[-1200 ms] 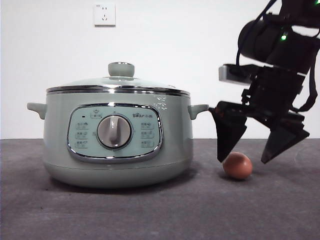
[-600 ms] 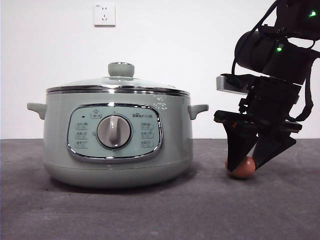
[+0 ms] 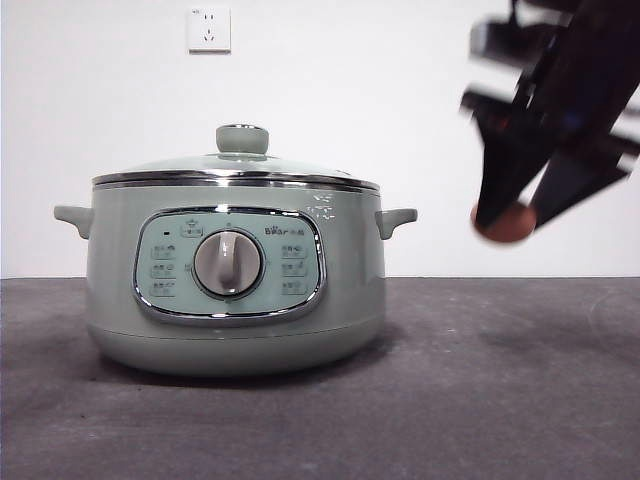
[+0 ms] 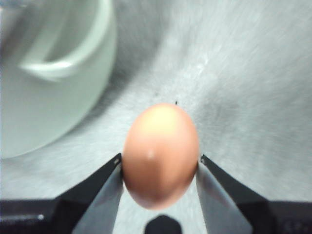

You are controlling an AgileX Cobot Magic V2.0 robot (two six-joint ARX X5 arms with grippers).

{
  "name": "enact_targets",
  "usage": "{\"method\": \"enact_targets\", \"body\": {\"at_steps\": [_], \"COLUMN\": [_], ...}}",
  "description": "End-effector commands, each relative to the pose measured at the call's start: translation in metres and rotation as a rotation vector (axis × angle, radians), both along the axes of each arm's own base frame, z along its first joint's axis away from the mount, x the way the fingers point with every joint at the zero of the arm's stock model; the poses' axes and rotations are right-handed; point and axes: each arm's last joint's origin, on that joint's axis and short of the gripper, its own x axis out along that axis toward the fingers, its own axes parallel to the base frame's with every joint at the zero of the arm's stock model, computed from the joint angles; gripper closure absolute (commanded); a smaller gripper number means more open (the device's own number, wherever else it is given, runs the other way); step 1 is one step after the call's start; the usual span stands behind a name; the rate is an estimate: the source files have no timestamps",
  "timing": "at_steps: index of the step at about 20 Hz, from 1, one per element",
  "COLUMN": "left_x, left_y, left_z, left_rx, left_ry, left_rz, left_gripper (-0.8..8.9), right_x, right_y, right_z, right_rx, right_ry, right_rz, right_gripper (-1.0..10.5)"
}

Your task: Pick up the egg,open the lid,put the egg in the pot,close the lid

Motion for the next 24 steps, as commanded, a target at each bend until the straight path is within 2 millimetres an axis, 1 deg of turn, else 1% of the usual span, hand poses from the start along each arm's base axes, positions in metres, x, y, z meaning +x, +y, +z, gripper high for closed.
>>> {"method": "enact_targets", "body": {"at_steps": [1,3,6,8,10,14,17,20,24], "left_x": [0.015,0.032,0.059,0.079,0.101,0.142,0.167,0.183,0.195], "left_y": [-0.002,-0.005,-0.016,-0.030,-0.047,-0.086,-0.112,-0.129,-0.139], "left_z": [0.009,0.018,0.035,0.042,0.042,0.028,0.009,-0.008,-0.024], "left_rx": [-0.004,0.001,0.038,0.067,0.092,0.144,0.161,0.191,0.215], "left_ry": [-0.019,-0.031,-0.057,-0.080,-0.087,-0.099,-0.112,-0.114,-0.095], "left_rz": [-0.023,-0.053,-0.081,-0.108,-0.140,-0.177,-0.199,-0.189,-0.179], "left_gripper": [1.84,1.84,1.84,1.84,1.84,1.84,1.84,1.84,1.85], "right_x": [-0.021,-0.040,-0.065,-0.080,-0.091,-0.105,-0.108,-0.109,-0.109], "right_y": [-0.008,-0.016,-0.026,-0.032,-0.037,-0.042,-0.044,-0.044,-0.044], "right_z": [0.028,0.047,0.066,0.075,0.082,0.089,0.088,0.087,0.087], "right_rx": [0.038,0.063,0.088,0.103,0.117,0.139,0.132,0.127,0.127], "right_ry": [-0.080,-0.137,-0.196,-0.226,-0.253,-0.294,-0.275,-0.263,-0.263], "right_rz": [-0.005,-0.004,-0.003,-0.006,-0.010,-0.013,-0.014,-0.014,-0.014], "right_gripper": [9.6,9.6,9.6,9.6,9.6,9.6,9.6,9.6,9.6]}}
